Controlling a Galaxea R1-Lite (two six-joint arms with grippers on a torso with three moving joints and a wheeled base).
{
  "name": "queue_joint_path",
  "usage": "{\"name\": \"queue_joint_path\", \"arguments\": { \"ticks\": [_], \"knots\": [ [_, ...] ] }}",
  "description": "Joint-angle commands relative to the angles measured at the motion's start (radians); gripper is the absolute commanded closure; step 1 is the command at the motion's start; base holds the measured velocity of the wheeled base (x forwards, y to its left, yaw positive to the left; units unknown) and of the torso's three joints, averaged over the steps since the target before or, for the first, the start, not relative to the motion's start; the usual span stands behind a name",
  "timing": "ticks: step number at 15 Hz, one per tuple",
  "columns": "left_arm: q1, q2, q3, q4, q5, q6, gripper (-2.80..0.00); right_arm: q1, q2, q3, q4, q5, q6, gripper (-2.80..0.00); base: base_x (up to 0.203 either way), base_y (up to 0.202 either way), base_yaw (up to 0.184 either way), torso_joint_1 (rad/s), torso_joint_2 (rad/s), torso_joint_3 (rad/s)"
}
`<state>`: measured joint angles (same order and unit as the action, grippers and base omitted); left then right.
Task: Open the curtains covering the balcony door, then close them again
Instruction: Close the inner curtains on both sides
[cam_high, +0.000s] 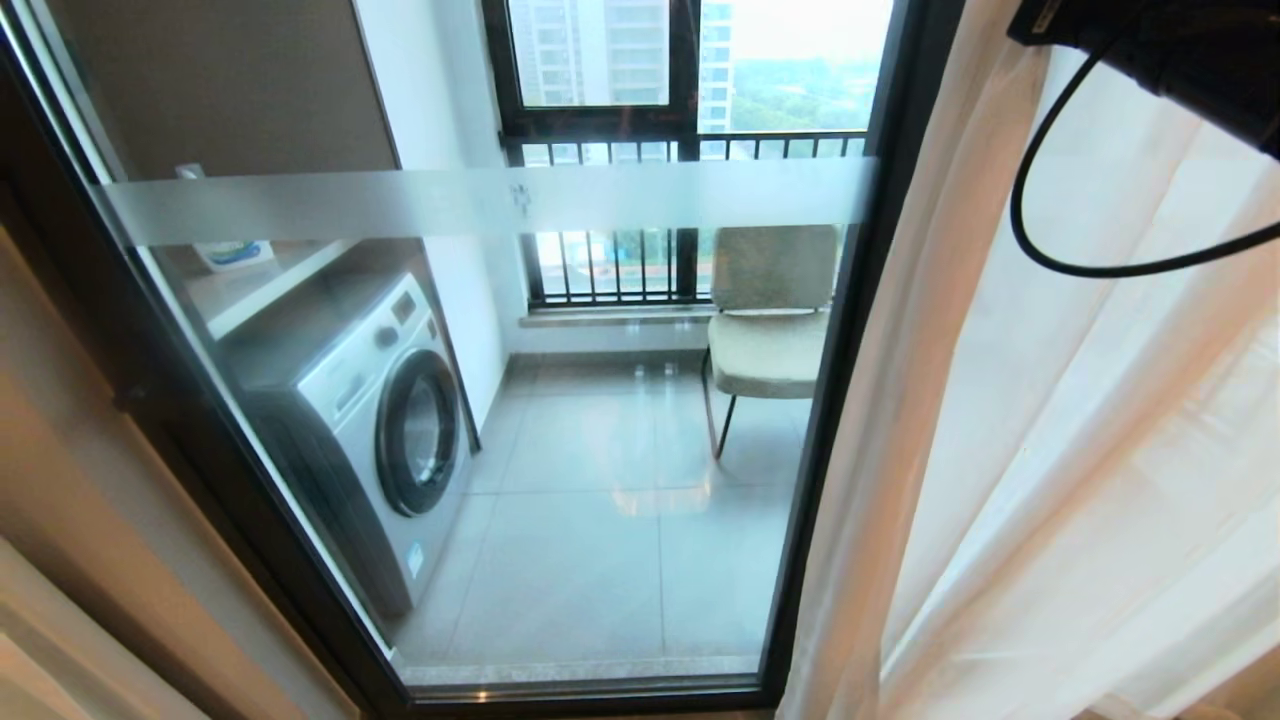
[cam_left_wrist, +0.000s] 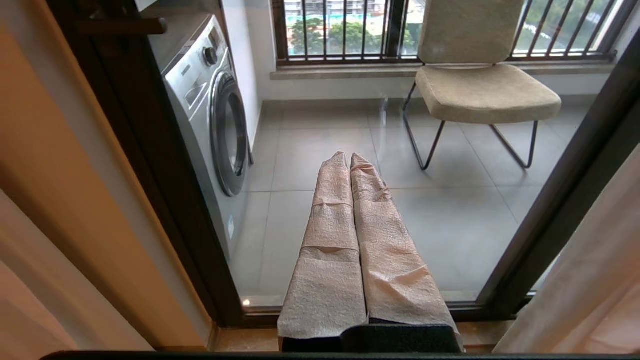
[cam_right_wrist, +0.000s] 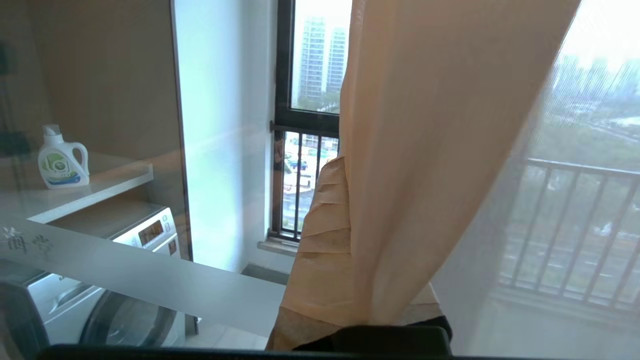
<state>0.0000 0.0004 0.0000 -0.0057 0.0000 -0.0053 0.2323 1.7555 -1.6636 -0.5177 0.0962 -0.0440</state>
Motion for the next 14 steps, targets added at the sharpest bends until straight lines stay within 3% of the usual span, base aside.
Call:
{"name": "queue_joint_path", "arguments": {
  "ticks": [1,9,14],
  "knots": [
    [0.0,0.0,0.0,0.0,0.0,-0.001,0.0,0.001,-0.001,0.001,-0.004,0.0,0.0,0.0,0.0,0.193,0.003,0.006,0.0,0.003],
    [0.0,0.0,0.0,0.0,0.0,-0.001,0.0,0.001,-0.001,0.001,-0.004,0.0,-0.002,0.0,0.0,0.179,0.0,0.003,0.0,0.003],
    [0.0,0.0,0.0,0.0,0.0,-0.002,0.0,0.001,-0.005,0.001,-0.004,0.0,-0.002,0.0,0.0,0.013,0.001,-0.001,0.0,0.001]
  ]
}}
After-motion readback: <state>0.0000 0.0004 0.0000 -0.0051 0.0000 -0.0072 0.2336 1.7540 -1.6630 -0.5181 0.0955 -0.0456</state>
